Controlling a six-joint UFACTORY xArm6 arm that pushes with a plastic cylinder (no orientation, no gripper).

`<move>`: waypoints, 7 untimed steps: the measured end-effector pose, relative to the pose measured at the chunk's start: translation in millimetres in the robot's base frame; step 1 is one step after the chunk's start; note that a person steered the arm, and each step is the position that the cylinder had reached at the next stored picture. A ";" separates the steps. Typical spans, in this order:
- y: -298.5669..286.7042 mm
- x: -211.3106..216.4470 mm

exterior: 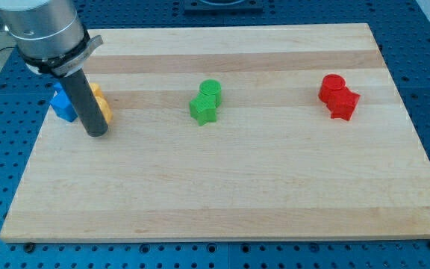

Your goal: Slightly move the yellow hexagon to up

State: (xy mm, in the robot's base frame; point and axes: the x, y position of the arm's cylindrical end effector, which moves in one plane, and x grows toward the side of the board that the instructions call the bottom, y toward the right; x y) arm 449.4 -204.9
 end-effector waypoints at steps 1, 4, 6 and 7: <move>0.0 -5.4; 57.8 -4.6; 43.8 -13.2; 29.2 -14.4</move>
